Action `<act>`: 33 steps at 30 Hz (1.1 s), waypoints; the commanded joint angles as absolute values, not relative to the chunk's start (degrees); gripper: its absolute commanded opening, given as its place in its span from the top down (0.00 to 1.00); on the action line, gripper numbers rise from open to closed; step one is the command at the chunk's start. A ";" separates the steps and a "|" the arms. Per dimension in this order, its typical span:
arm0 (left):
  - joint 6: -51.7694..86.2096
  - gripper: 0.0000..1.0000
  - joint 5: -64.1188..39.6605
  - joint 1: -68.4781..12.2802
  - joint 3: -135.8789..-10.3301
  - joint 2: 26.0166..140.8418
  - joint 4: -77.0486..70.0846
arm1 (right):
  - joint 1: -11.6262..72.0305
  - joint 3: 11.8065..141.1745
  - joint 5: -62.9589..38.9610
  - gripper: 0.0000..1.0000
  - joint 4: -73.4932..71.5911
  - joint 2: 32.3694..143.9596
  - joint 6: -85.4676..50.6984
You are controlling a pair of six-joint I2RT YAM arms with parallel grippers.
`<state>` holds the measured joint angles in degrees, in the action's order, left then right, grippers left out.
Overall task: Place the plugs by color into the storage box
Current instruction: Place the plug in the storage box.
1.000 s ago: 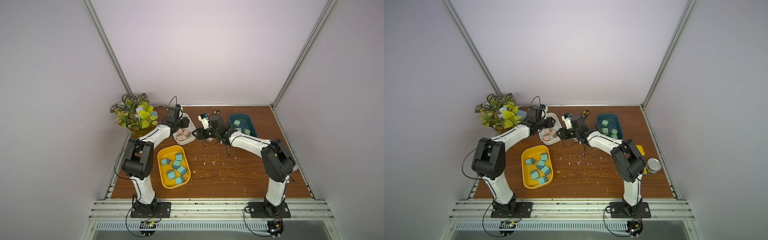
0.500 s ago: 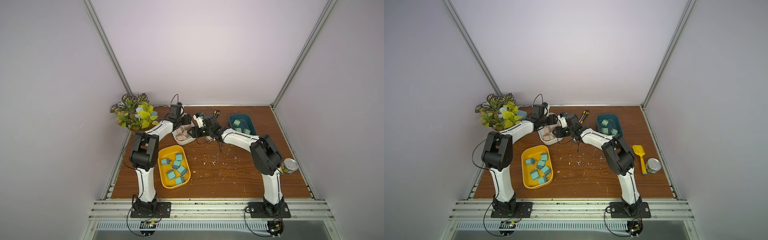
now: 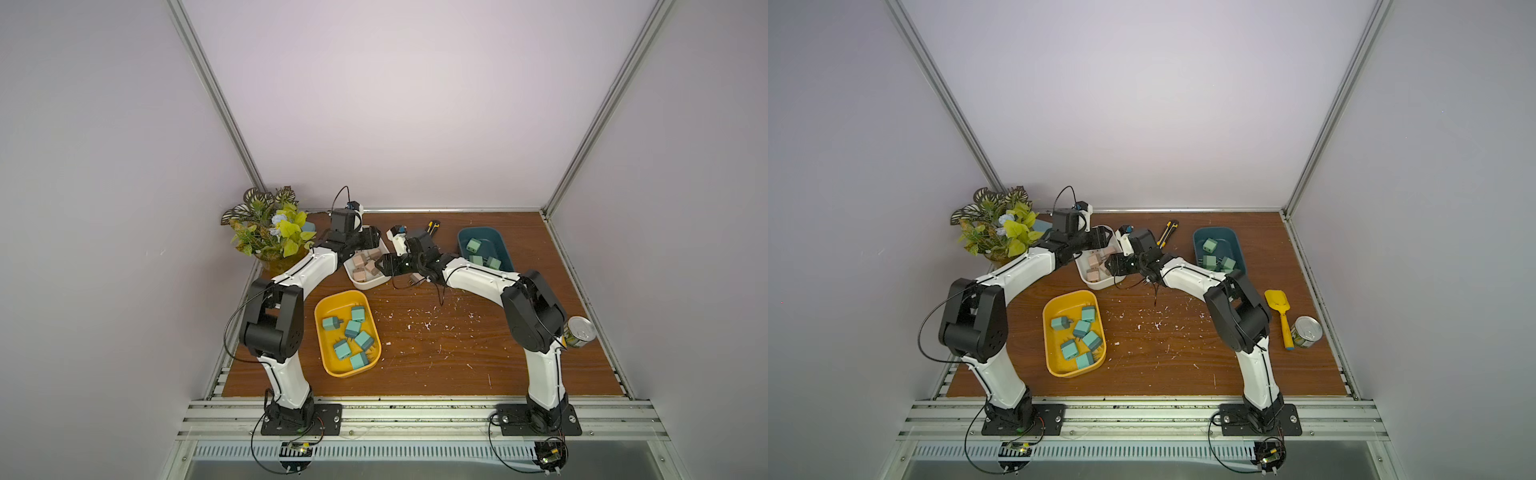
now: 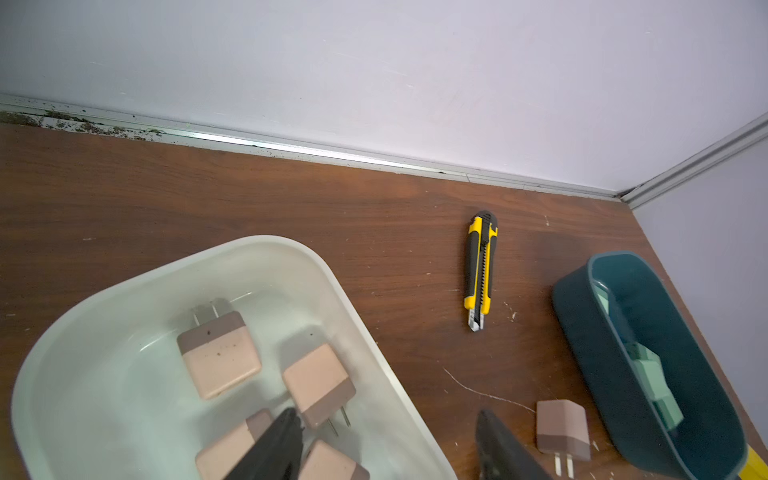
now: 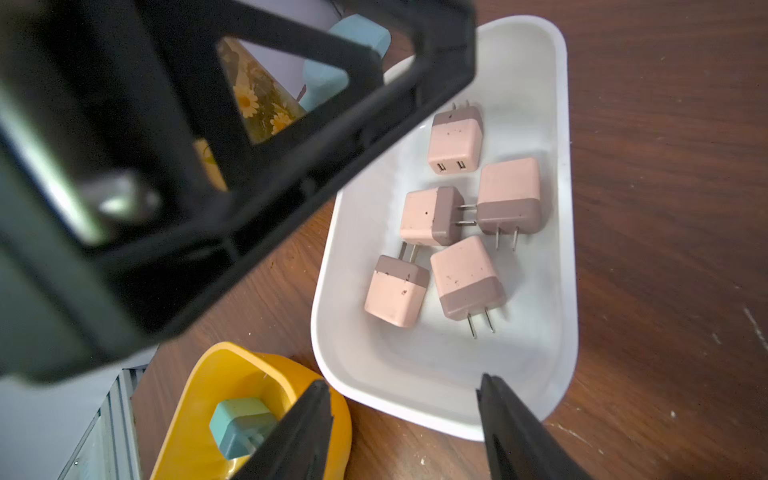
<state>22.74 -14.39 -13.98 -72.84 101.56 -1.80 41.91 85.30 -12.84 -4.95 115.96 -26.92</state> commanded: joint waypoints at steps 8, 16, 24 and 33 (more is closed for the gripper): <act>24.50 0.33 -18.63 -14.83 -71.30 98.79 -4.42 | 43.25 77.99 -6.90 0.38 -6.64 105.56 -27.95; 24.80 0.33 -18.84 -15.19 -71.61 98.61 -3.69 | 43.29 72.42 0.87 0.36 -2.69 99.15 -25.68; 23.21 0.33 -18.65 -18.32 -72.77 100.17 -1.84 | 43.08 71.27 8.23 0.34 2.89 97.30 -23.27; 25.40 0.33 -21.98 -20.30 -73.30 103.23 -2.10 | 41.58 69.29 15.40 0.40 5.10 96.94 -24.20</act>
<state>24.51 -19.84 -19.90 -71.53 101.69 -2.61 42.35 70.11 11.38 4.05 99.31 -24.18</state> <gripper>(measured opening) 0.670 0.612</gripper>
